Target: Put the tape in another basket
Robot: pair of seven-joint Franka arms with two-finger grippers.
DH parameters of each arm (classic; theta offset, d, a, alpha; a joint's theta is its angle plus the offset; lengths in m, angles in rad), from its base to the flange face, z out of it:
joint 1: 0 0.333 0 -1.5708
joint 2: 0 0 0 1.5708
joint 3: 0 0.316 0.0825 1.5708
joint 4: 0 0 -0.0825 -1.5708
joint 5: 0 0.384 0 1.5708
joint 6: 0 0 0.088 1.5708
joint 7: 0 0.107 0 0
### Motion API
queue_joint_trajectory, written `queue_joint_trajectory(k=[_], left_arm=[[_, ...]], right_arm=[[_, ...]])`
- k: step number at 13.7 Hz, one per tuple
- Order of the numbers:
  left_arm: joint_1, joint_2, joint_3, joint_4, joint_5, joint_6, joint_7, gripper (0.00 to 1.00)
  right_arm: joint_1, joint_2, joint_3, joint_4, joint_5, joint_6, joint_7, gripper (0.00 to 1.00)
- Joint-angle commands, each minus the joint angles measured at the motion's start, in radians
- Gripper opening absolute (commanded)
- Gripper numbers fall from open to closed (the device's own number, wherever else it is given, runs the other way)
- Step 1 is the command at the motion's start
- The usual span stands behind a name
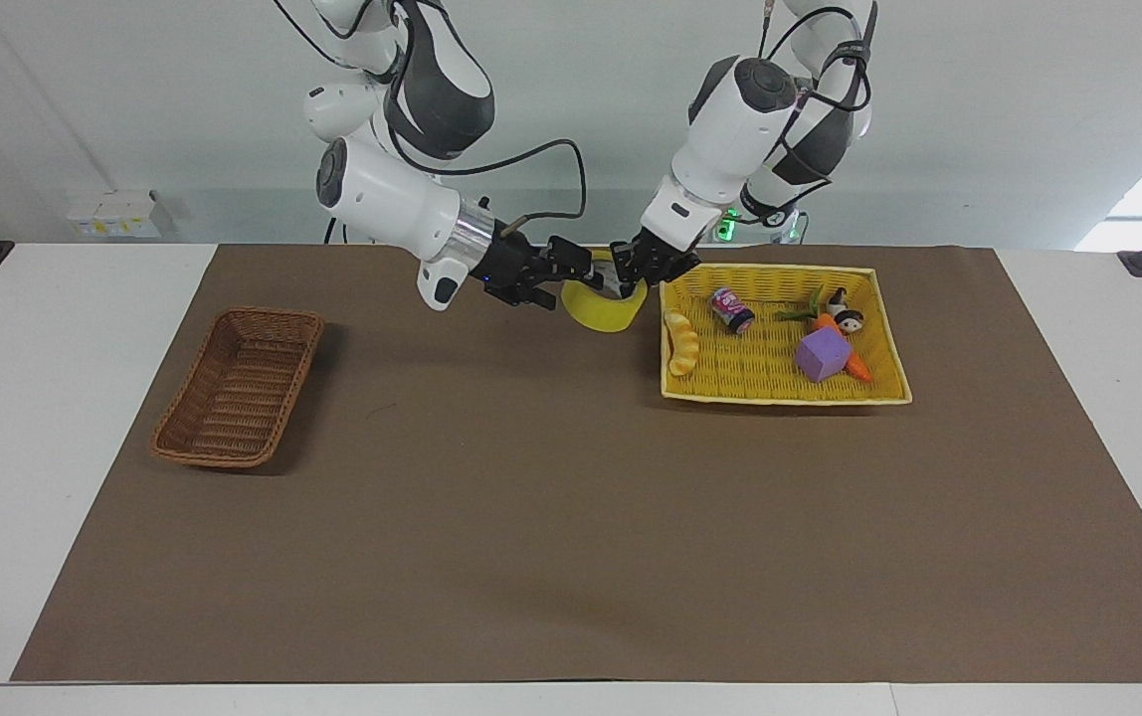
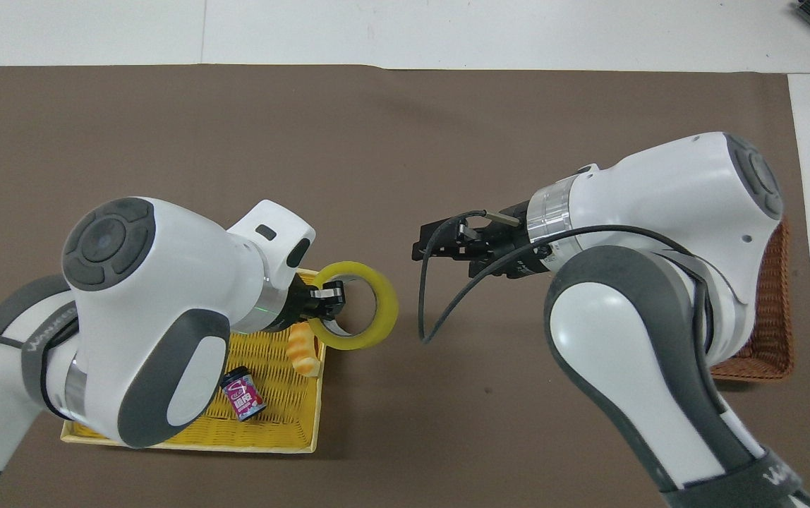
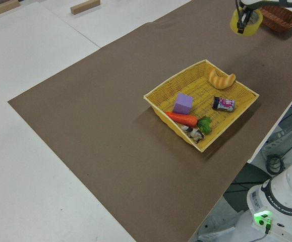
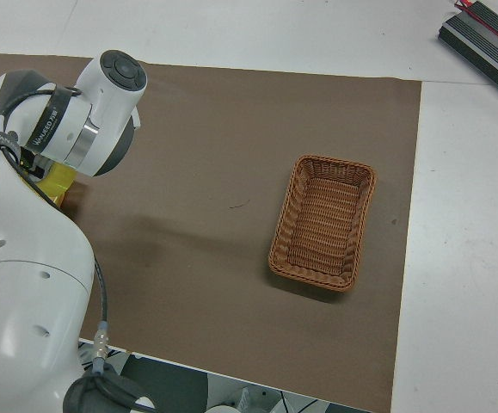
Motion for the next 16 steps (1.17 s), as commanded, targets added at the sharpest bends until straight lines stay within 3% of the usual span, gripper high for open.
queue_joint_trajectory(k=[1, 5, 6, 7, 9, 11, 12, 13, 16], left_arm=[[-0.016, 0.009, 0.006, 0.046, -0.029, 0.027, -0.049, 0.00], [-0.020, 0.018, 0.002, 0.061, -0.053, 0.070, -0.074, 0.00], [-0.034, 0.018, 0.000, 0.060, -0.053, 0.072, -0.085, 0.00], [-0.048, 0.014, 0.000, 0.051, -0.053, 0.067, -0.094, 0.00], [-0.051, 0.015, 0.000, 0.054, -0.053, 0.073, -0.094, 0.00], [-0.053, 0.015, 0.000, 0.054, -0.053, 0.075, -0.094, 0.00], [-0.051, 0.017, 0.000, 0.055, -0.053, 0.075, -0.094, 0.36], [-0.051, 0.017, 0.000, 0.057, -0.053, 0.076, -0.094, 0.99], [-0.028, -0.005, 0.005, 0.058, -0.076, 0.073, -0.102, 1.00]], right_arm=[[-0.007, -0.066, 0.002, -0.096, 0.037, 0.030, -0.115, 1.00], [-0.026, -0.059, 0.002, -0.094, 0.035, 0.029, -0.174, 1.00], [-0.027, -0.054, 0.002, -0.087, 0.037, 0.027, -0.172, 0.74], [-0.030, -0.051, 0.002, -0.083, 0.038, 0.024, -0.171, 0.41], [-0.044, -0.051, 0.002, -0.080, 0.043, 0.020, -0.171, 0.00], [-0.055, -0.045, 0.002, -0.072, 0.049, 0.018, -0.159, 0.00], [-0.062, -0.042, 0.002, -0.064, 0.049, 0.017, -0.159, 0.00], [-0.068, -0.036, 0.002, -0.058, 0.049, 0.012, -0.159, 0.00], [-0.068, -0.036, 0.002, -0.057, 0.049, 0.013, -0.159, 0.00]])
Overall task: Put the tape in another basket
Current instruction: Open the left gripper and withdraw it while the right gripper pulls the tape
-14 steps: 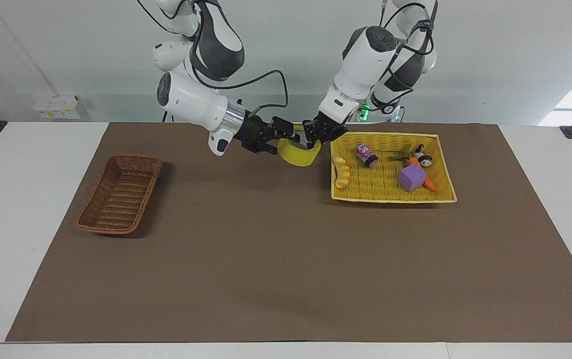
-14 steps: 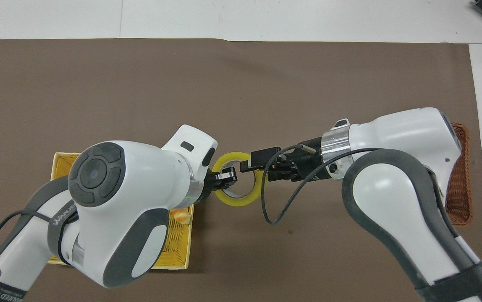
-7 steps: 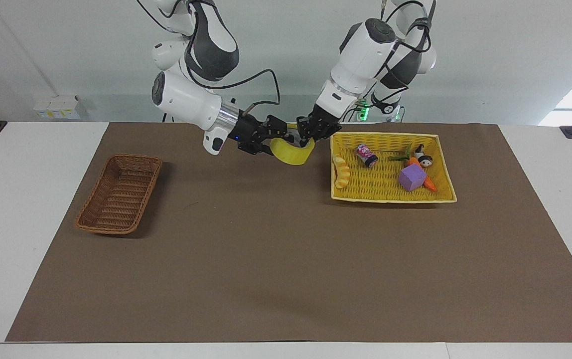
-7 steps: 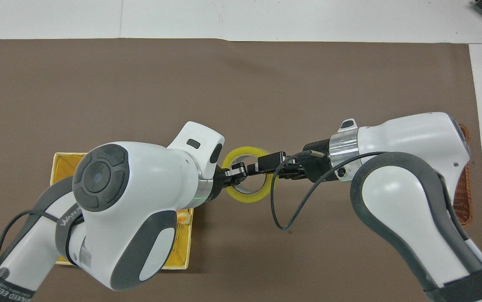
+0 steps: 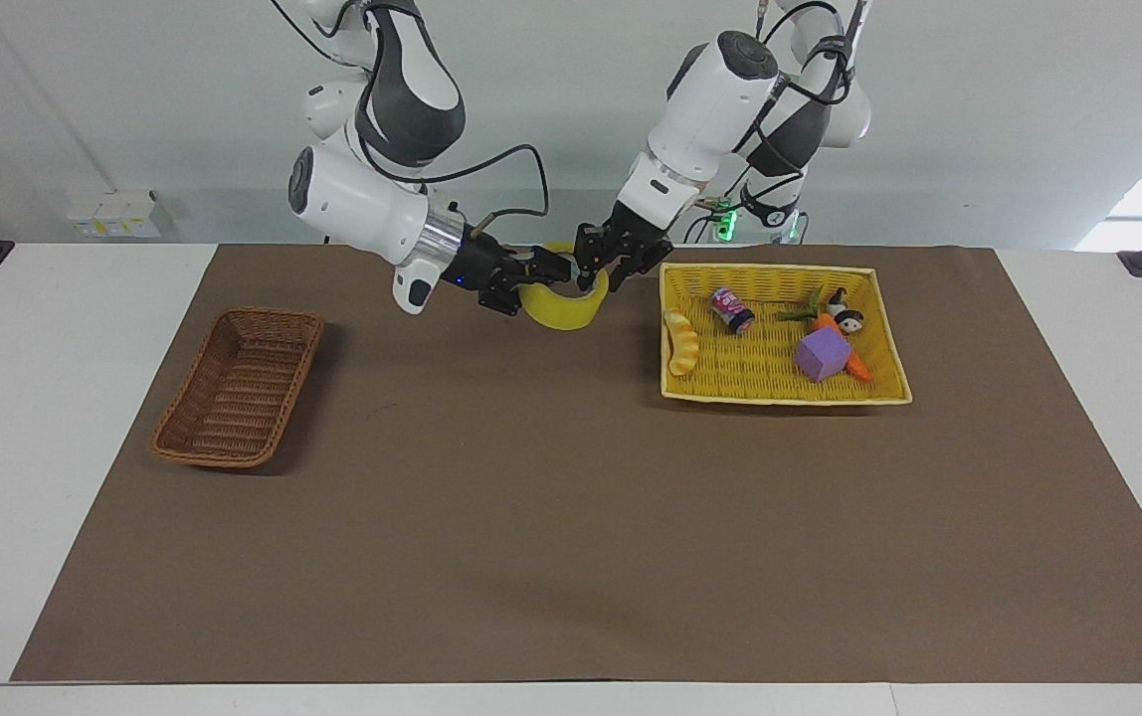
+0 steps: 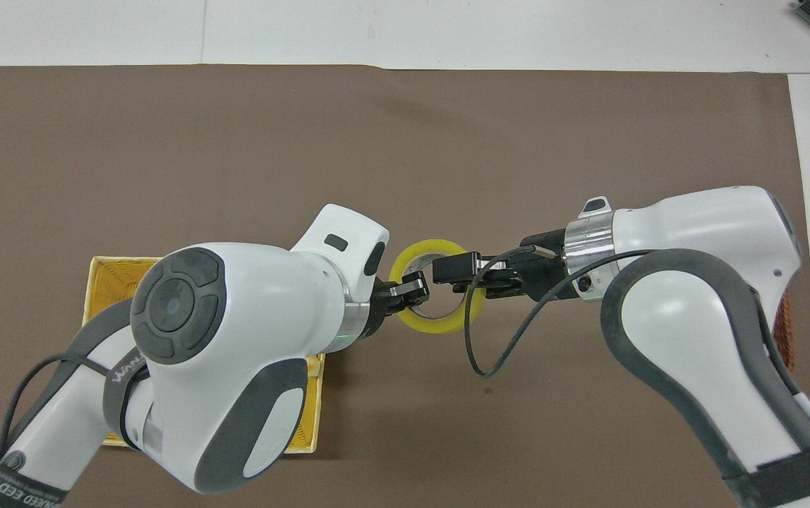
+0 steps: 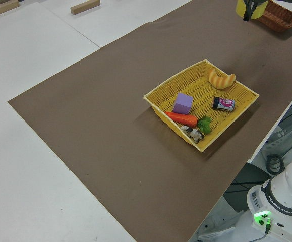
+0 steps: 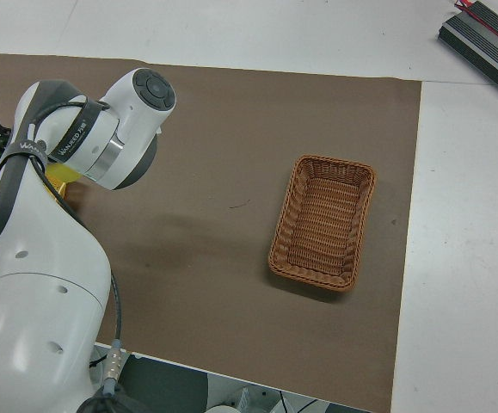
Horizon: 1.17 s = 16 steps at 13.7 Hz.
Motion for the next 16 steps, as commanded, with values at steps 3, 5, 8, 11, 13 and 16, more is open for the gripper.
queue_joint_trajectory(k=[3, 5, 8, 11, 13, 16], left_arm=[[0.064, -0.049, 0.018, 0.000, -0.106, -0.019, -0.012, 1.00], [0.107, -0.057, 0.019, 0.001, -0.159, -0.026, -0.023, 1.00], [0.148, -0.066, 0.022, 0.000, -0.161, -0.084, -0.009, 1.00], [0.233, -0.067, 0.026, 0.000, -0.115, -0.189, 0.132, 1.00], [0.309, -0.064, 0.029, 0.009, -0.106, -0.259, 0.309, 1.00], [0.395, -0.049, 0.029, 0.043, 0.047, -0.298, 0.524, 1.00]], right_arm=[[-0.028, 0.003, 0.003, 0.008, 0.021, 0.009, -0.029, 0.00], [-0.060, 0.007, 0.000, 0.007, 0.006, 0.018, -0.040, 0.00], [-0.178, 0.020, 0.000, 0.011, -0.130, 0.012, -0.153, 0.00], [-0.272, 0.024, 0.000, 0.007, -0.279, 0.001, -0.259, 0.00], [-0.332, 0.023, 0.000, 0.003, -0.345, -0.013, -0.291, 0.00], [-0.406, 0.018, 0.000, -0.004, -0.427, -0.045, -0.296, 0.00]])
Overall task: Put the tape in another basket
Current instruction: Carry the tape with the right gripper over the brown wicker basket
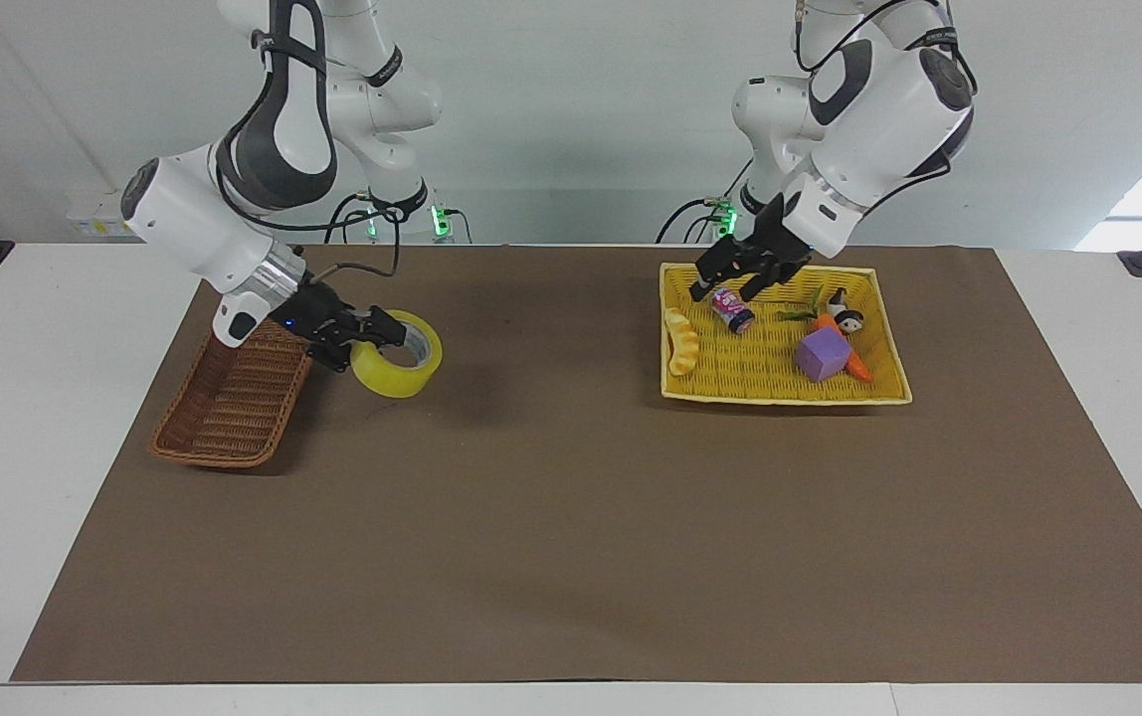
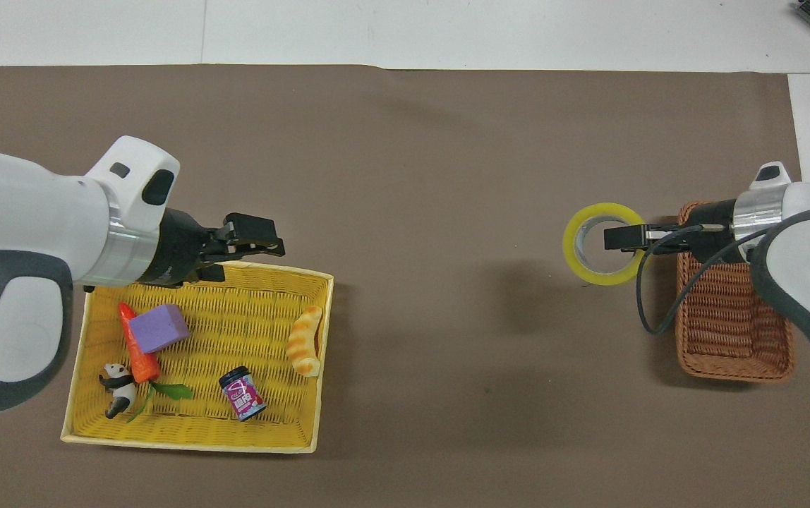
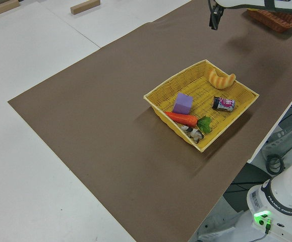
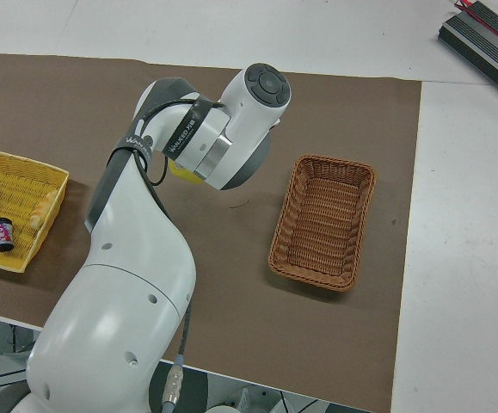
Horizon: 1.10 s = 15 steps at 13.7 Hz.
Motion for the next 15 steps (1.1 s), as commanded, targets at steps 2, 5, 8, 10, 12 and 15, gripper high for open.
queue_joint_trajectory(k=[2, 5, 8, 10, 12, 15], left_arm=[[0.067, 0.007, -0.010, 0.036, 0.215, -0.031, 0.235, 1.00], [0.087, 0.015, -0.006, 0.067, 0.365, -0.068, 0.325, 1.00], [0.087, 0.018, -0.006, 0.163, 0.446, -0.225, 0.333, 1.00], [0.107, 0.038, -0.003, 0.252, 0.437, -0.334, 0.357, 1.00], [0.124, 0.073, -0.004, 0.332, 0.434, -0.396, 0.354, 1.00], [0.126, 0.082, -0.004, 0.338, 0.429, -0.399, 0.342, 1.00]], right_arm=[[-0.122, -0.001, 0.011, -0.008, -0.053, -0.062, -0.094, 0.00], [-0.252, 0.077, 0.011, -0.007, -0.053, -0.060, -0.327, 0.00], [-0.342, 0.166, 0.011, 0.021, -0.054, -0.045, -0.478, 0.00], [-0.377, 0.225, 0.011, 0.062, -0.054, -0.045, -0.550, 0.00], [-0.386, 0.229, 0.011, 0.067, -0.054, -0.047, -0.556, 0.00], [-0.409, 0.228, 0.011, 0.067, -0.054, -0.063, -0.582, 0.00]])
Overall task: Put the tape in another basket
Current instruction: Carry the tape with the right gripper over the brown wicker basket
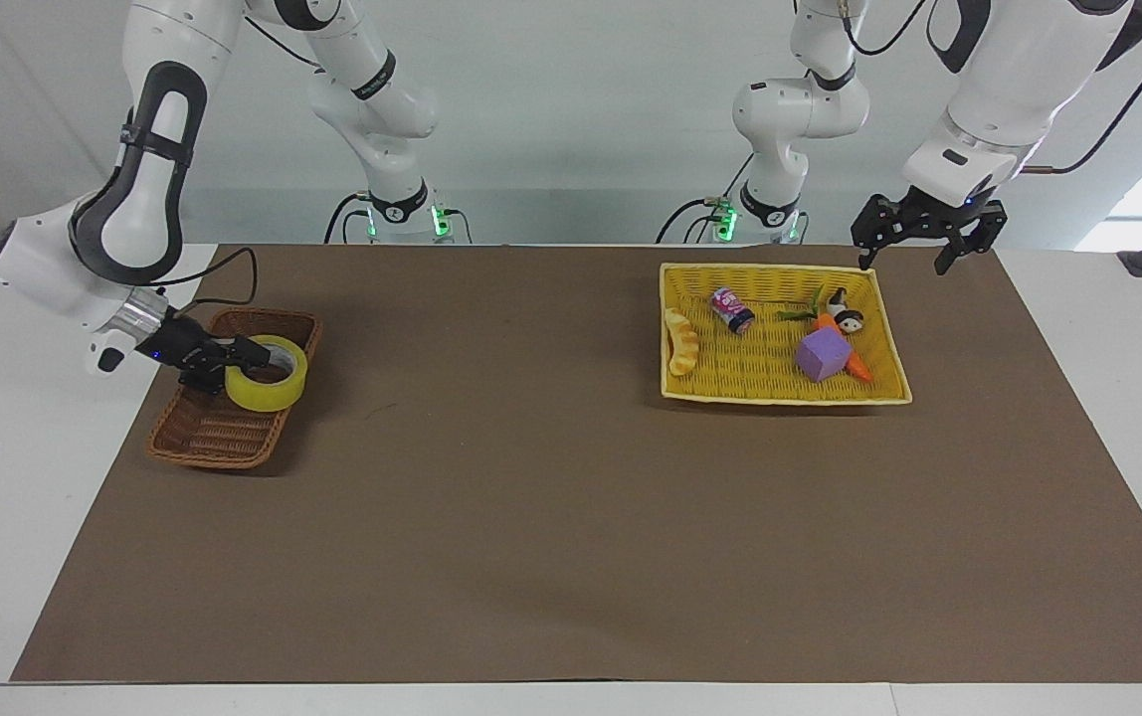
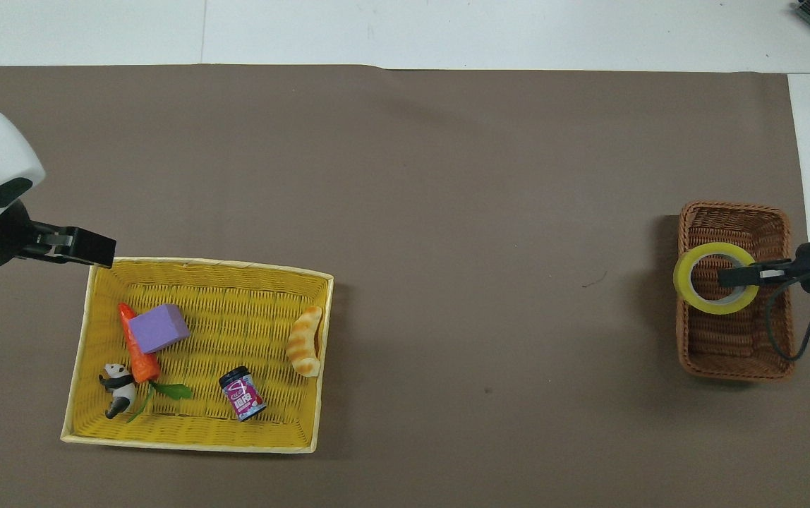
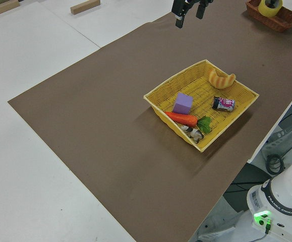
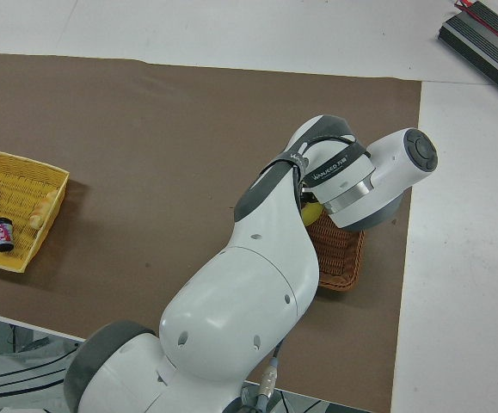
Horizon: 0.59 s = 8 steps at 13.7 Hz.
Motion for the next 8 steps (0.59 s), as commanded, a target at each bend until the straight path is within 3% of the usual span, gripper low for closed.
queue_joint_trajectory(k=[1, 4, 8], left_arm=[[0.022, 0.040, -0.005, 0.059, -0.010, -0.044, -0.007, 1.00], [0.070, 0.075, -0.010, 0.146, -0.055, -0.121, -0.005, 1.00], [0.067, 0.054, -0.010, 0.109, -0.047, -0.093, 0.013, 1.00]], right_arm=[[-0.049, 0.025, 0.008, 0.027, -0.019, -0.005, -0.068, 0.00], [-0.060, 0.044, 0.008, 0.107, 0.002, -0.091, -0.072, 0.00], [-0.082, 0.049, 0.007, 0.121, 0.027, -0.133, -0.074, 0.00]])
